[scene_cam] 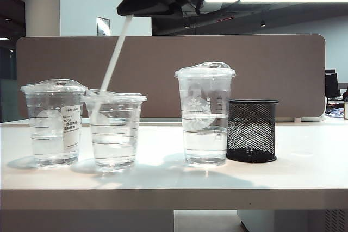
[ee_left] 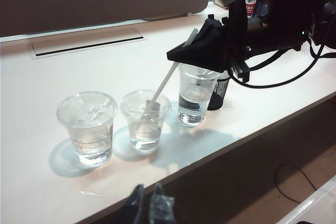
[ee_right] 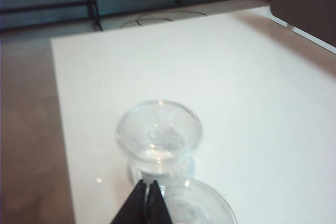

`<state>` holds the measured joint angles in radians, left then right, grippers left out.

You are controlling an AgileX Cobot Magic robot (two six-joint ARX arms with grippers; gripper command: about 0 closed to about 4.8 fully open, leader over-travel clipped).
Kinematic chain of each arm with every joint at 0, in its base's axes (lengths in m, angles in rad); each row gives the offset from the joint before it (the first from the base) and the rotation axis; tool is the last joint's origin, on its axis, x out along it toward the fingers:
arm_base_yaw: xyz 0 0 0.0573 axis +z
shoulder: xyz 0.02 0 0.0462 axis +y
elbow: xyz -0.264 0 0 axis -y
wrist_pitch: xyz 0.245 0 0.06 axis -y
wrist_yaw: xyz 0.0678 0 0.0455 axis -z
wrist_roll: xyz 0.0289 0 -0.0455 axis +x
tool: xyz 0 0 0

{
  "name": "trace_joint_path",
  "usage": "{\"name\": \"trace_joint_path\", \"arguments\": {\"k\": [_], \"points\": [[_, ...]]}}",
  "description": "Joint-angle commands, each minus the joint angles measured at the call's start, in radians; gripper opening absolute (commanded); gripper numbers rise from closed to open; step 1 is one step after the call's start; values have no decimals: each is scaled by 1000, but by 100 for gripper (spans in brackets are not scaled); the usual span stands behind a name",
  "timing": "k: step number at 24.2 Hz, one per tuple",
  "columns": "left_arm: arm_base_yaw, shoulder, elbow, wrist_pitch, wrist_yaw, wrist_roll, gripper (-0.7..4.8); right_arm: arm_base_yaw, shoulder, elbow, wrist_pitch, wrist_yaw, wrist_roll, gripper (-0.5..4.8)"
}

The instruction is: Pick up the straw and insert it into the small coffee cup.

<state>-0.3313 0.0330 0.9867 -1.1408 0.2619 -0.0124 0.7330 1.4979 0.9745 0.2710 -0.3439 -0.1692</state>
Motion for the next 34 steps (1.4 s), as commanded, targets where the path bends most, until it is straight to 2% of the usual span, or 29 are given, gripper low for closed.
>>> {"name": "trace_joint_path", "arguments": {"k": [1,6,7,8,9,12,14,16,17,18,20,21,22,24,29,34], "points": [[0,2,2,13,5,5,21,-5,-2,5,-22,12,-23,-1],[0,2,2,13,5,5,21,-17,-2,5,-43,12,-51,1],[0,2,2,13,5,5,21,-17,-2,5,-42,10,-51,38],[0,2,2,13,5,5,21,-16,-2,5,-34,9,-51,164],[0,2,2,13,5,5,21,-16,-2,5,-31,9,-51,237],[0,2,2,13,5,5,21,-14,-2,5,-31,8,-51,387],[0,2,2,13,5,5,21,-14,-6,5,-31,8,-50,419],[0,2,2,13,5,5,21,-11,-35,5,-32,9,-46,428],[0,2,2,13,5,5,21,-7,-58,5,-36,12,-44,427],[0,2,2,13,5,5,21,-2,-101,5,-45,12,-43,360],[0,2,2,13,5,5,21,-1,-204,3,-87,17,-44,1],[0,2,2,13,5,5,21,-2,-236,-1,-96,42,-42,-10],[0,2,2,13,5,5,21,-2,-309,-21,-108,127,-43,-9],[0,2,2,13,5,5,21,-9,-418,-86,-102,206,-43,-9],[0,2,2,13,5,5,21,-102,-690,-331,-98,254,-41,-9],[0,2,2,13,5,5,21,-288,-967,-601,-113,289,-40,-9]]}}
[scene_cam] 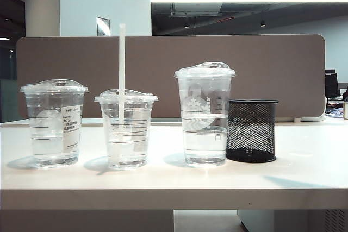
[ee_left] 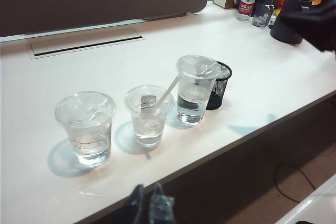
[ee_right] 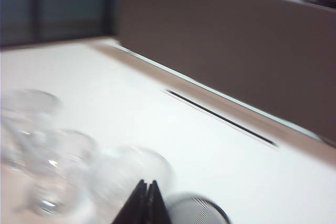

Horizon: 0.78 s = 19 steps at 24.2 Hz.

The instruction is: Pick up the straw and insert it into the small coffee cup.

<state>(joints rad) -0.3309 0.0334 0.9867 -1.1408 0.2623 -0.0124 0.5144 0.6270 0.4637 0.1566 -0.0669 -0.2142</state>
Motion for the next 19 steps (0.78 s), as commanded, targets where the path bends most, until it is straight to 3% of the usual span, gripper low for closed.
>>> {"name": "trace_joint_path", "arguments": {"k": [1,6,12,19], "points": [[0,2,2,13,5,5,21,-92,-129,-124,2,24,5,-9],[0,2,2,13,5,5,21,-237,-337,-320,3,50,123,-8],[0,2,2,13,4,5,21,-377,-486,-452,-12,42,140,-8],[0,2,2,13,5,5,21,-443,-494,-462,-273,42,140,-8]]}}
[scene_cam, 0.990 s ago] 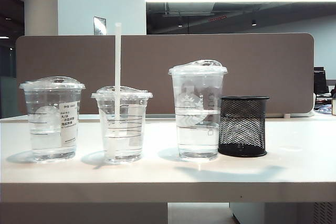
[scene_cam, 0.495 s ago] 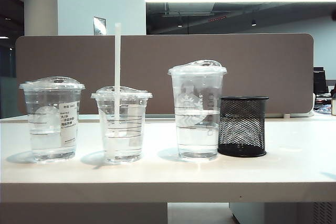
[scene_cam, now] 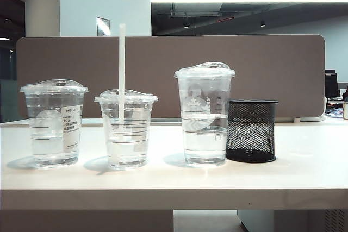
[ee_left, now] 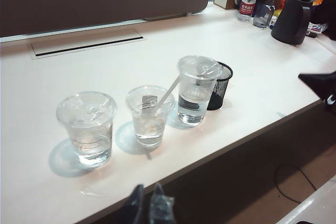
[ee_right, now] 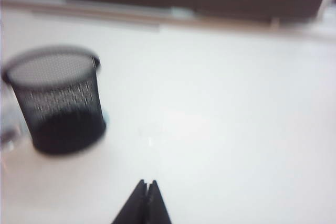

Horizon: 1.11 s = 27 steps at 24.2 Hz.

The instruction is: Pick up the straw and insert it into the small coffee cup.

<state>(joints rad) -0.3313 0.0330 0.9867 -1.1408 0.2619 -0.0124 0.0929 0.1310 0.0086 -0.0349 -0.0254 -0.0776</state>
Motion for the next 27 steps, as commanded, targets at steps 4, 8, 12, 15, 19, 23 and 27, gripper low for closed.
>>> {"name": "trace_joint_path", "arguments": {"k": [4,8,12,15,19,23,27], "points": [[0,2,2,13,5,5,21,-71,-38,-6,-148,0,3,-8],[0,2,2,13,5,5,21,-139,-130,-6,-126,-4,3,-8],[0,1,2,12,5,5,21,-171,-130,-6,-119,-3,3,-8],[0,1,2,13,5,5,21,-168,-130,-6,-120,-68,4,-8],[0,1,2,13,5,5,21,-169,-130,-5,-118,-84,3,-8],[0,1,2,13,5,5,21,-169,-130,-5,-129,-85,4,-8],[0,1,2,13,5,5,21,-169,-130,-5,-126,-85,3,-8]]}}
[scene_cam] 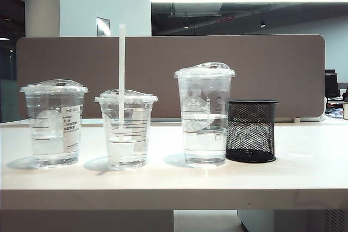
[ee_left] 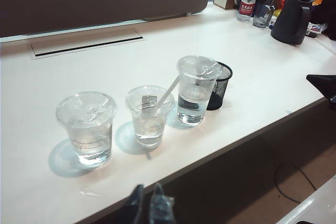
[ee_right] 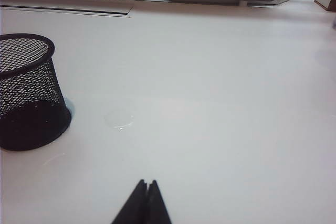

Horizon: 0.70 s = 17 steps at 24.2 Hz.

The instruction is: Pick up the straw and insert it into the small coffee cup.

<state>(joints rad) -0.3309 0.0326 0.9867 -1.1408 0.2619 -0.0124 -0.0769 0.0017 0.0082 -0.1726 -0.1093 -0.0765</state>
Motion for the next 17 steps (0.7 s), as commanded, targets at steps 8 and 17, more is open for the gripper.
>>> {"name": "trace_joint_path", "arguments": {"k": [8,17], "points": [[-2,0,1,12,6,5,21,1,-1,-5,12,-1,2,-8],[34,-3,-406,689,-96,110,21,1,-1,-5,11,-1,2,-8]]}}
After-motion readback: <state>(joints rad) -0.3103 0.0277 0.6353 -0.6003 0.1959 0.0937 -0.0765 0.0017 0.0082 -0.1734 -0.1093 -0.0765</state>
